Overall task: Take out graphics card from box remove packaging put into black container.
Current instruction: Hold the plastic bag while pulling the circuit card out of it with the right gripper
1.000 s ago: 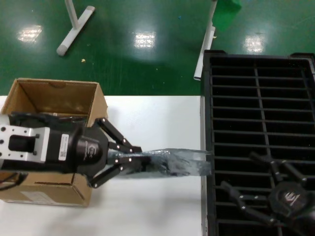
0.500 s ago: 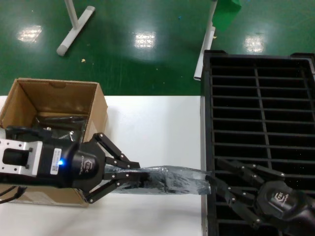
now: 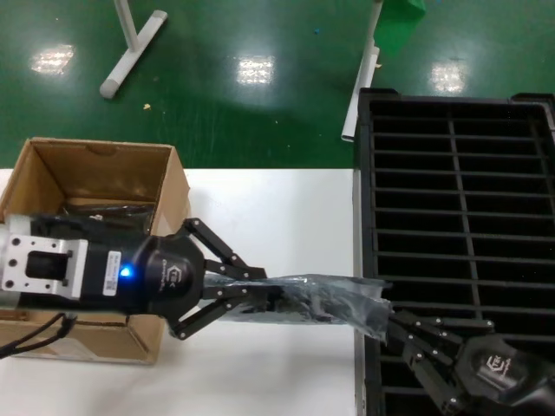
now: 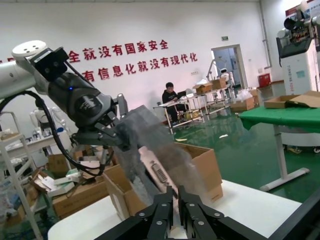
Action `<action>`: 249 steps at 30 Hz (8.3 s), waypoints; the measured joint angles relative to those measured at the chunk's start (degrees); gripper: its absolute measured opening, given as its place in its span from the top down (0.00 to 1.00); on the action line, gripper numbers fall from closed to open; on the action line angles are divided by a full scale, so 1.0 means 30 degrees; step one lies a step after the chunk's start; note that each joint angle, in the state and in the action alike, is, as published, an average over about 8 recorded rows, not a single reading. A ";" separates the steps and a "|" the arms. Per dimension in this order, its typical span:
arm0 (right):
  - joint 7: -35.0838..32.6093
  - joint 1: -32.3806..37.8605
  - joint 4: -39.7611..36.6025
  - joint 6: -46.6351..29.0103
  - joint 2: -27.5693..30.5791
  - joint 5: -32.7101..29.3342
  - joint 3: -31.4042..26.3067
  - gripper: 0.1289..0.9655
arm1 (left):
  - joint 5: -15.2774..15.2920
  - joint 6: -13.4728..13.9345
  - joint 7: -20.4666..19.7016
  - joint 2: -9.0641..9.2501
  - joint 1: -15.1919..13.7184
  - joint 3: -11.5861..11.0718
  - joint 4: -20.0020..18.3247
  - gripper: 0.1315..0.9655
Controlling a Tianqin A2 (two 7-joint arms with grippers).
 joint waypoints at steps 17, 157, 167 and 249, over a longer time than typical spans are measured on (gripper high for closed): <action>0.0461 -0.0319 0.0656 -0.0245 0.0300 0.0157 -0.0298 0.98 | -0.0086 -0.0032 0.0837 0.0791 -0.0148 0.0267 0.0384 0.99; 0.1521 -0.0047 0.1181 -0.0058 0.0448 0.0184 -0.1217 0.91 | -0.1130 0.0639 0.1411 0.1018 0.0445 0.0032 0.0857 0.99; 0.1657 0.0032 0.1239 -0.0158 0.0551 0.0215 -0.1284 0.91 | -0.1120 0.0621 0.1423 0.0951 0.0484 -0.0032 0.0875 0.99; 0.3429 0.1548 0.1019 -0.0371 0.1276 -0.0060 -0.2298 0.91 | -0.1513 0.2036 0.4414 -0.0378 0.1554 -0.1107 0.4656 0.99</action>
